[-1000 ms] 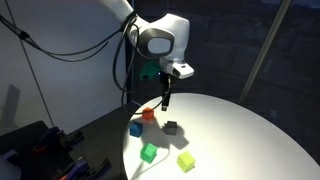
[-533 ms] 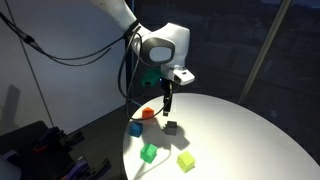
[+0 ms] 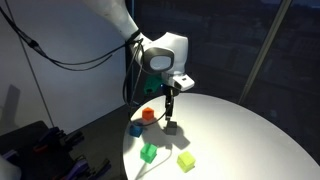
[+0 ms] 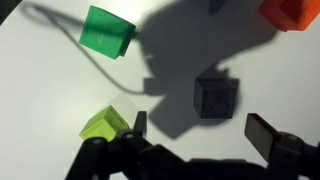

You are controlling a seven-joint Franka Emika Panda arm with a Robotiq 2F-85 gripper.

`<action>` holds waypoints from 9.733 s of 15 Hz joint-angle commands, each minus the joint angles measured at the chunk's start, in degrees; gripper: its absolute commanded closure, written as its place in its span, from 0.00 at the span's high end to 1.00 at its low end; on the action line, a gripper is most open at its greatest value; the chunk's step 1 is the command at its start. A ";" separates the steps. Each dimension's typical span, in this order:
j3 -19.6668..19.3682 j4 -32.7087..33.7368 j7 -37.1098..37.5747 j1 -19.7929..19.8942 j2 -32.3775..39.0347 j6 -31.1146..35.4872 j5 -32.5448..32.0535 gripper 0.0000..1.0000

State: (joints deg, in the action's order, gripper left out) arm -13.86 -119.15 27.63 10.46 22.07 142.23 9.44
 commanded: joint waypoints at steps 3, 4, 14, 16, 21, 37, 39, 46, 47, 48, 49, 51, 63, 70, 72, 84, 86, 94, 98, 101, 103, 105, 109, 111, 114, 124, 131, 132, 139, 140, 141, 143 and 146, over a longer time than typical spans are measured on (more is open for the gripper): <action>0.20 2.33 -1.03 0.03 3.15 0.95 0.83 1.00; 0.36 2.73 -1.23 0.19 3.69 0.66 1.11 1.00; -0.23 2.75 -0.22 -0.51 5.55 0.73 0.32 1.00; -0.23 2.75 -0.22 -0.53 5.55 0.73 0.31 1.00; -0.39 3.68 0.97 -0.83 6.51 0.92 0.43 1.00; 0.09 9.59 2.48 -0.54 11.90 1.31 1.93 1.00; 0.17 10.52 2.50 -0.49 12.77 1.21 2.28 1.00; 0.46 13.34 2.54 -0.54 15.49 1.02 3.79 1.00; 0.50 13.67 2.56 -0.59 15.81 1.07 3.82 1.00; 0.56 13.98 2.54 -0.62 16.12 1.04 3.83 1.00; 0.58 14.33 2.58 -0.65 16.46 1.06 3.84 1.00; 0.68 15.03 2.61 -0.68 17.18 1.10 3.89 1.00; 0.93 20.44 5.39 -2.14 21.60 0.10 3.74 1.00; 0.75 21.78 5.75 -1.86 23.48 -0.27 3.69 1.00; 0.67 22.21 5.80 -1.82 24.01 -0.41 3.66 1.00; 0.87 23.40 5.55 -1.45 25.73 -0.81 3.83 1.00; 0.87 23.54 5.57 -1.43 25.91 -0.85 3.83 1.00; 0.83 24.42 5.71 -1.44 27.02 -1.78 3.73 1.00; 0.85 24.96 5.65 -1.33 27.34 -2.68 3.72 0.67; 0.83 25.35 5.62 -1.31 27.46 -2.99 3.67 0.41; 0.69 25.34 5.65 -1.43 27.27 -3.01 3.51 0.32; 0.59 25.13 5.64 -1.52 26.99 -3.00 3.41 0.29; 0.39 23.97 5.42 -1.69 25.73 -3.34 3.20 0.29; 0.09 23.40 5.54 -1.92 25.03 -3.73 2.95 0.29; -0.05 22.61 5.13 -1.96 23.71 -4.90 2.71 0.29; -1.57 19.42 5.25 -2.79 18.81 -6.10 1.26 0.29; -2.66 15.12 4.67 -3.38 13.82 -6.77 -0.45 0.29; -2.81 14.26 4.71 -3.62 13.10 -6.58 -0.86 0.29; -2.29 7.95 2.46 -4.19 7.63 -5.00 -3.60 0.29; -2.25 7.12 2.02 -4.34 6.99 -4.74 -3.90 0.29; -2.12 6.12 1.35 -4.47 6.26 -4.42 -4.05 0.29; -1.97 4.18 0.42 -4.89 4.91 -3.76 -4.61 0.29; -1.51 0.87 -1.77 -5.42 2.98 -1.52 -5.36 0.29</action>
State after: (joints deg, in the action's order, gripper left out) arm -15.98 -113.43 28.19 5.24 29.01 138.38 5.80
